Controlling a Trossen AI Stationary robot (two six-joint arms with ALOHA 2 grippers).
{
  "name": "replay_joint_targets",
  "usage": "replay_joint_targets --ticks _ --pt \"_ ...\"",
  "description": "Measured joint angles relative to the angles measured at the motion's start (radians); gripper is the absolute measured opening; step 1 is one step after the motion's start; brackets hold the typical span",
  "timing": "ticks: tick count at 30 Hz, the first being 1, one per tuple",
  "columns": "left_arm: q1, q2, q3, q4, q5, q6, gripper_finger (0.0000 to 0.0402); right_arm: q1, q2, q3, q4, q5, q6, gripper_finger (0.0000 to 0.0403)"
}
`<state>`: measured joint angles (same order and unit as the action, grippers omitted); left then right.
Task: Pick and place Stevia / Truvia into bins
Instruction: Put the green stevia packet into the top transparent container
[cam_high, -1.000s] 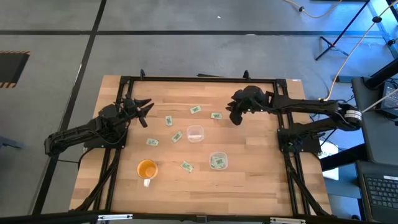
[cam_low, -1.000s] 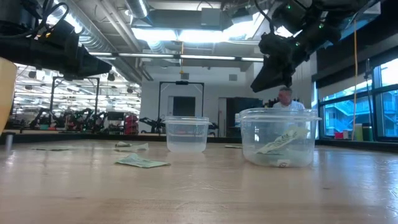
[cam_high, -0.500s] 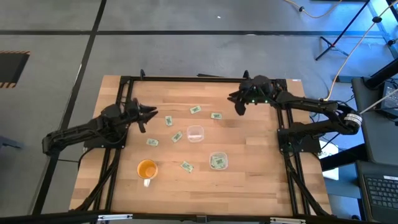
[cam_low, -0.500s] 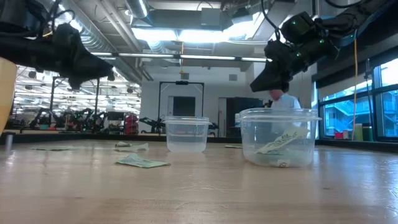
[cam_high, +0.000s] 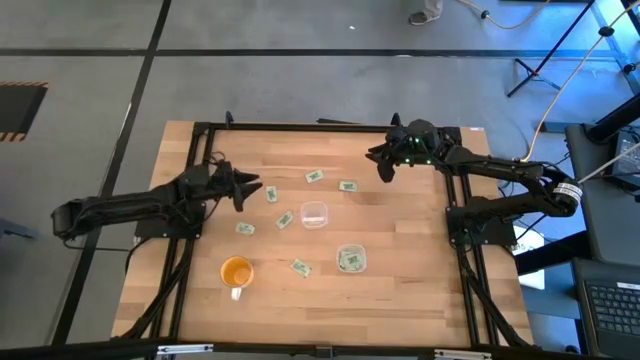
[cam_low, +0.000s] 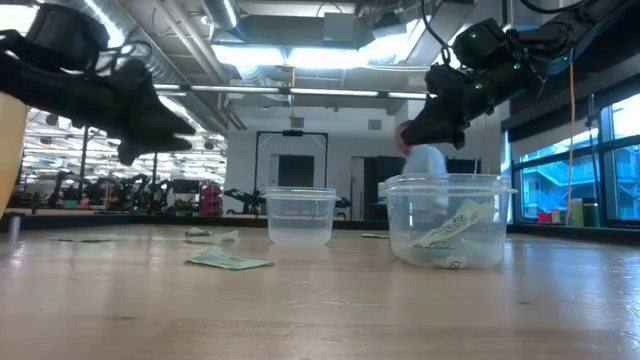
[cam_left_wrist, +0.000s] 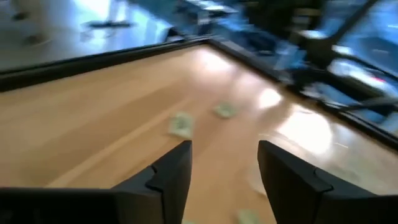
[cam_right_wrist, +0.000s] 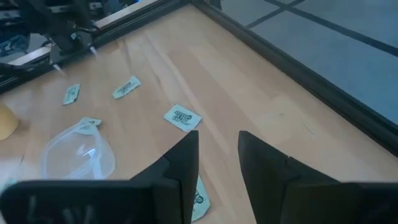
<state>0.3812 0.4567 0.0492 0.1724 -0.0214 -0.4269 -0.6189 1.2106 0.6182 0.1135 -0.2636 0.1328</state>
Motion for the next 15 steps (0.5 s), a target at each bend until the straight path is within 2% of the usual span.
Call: replay_joint_targets --ticks 2,7,15 --pt "0.014 0.058 0.023 -0.015 -0.012 -0.041 0.0181 0.000 0.000 0.000 0.001 0.000 0.019 0.0116" --pt "0.054 0.224 0.095 -0.041 0.068 -0.143 0.0170 0.000 0.000 0.000 0.012 0.008 0.021 0.0116" --pt "0.082 0.533 0.221 -0.041 0.104 -0.139 0.0161 0.000 0.000 0.000 0.029 0.011 0.044 0.0116"
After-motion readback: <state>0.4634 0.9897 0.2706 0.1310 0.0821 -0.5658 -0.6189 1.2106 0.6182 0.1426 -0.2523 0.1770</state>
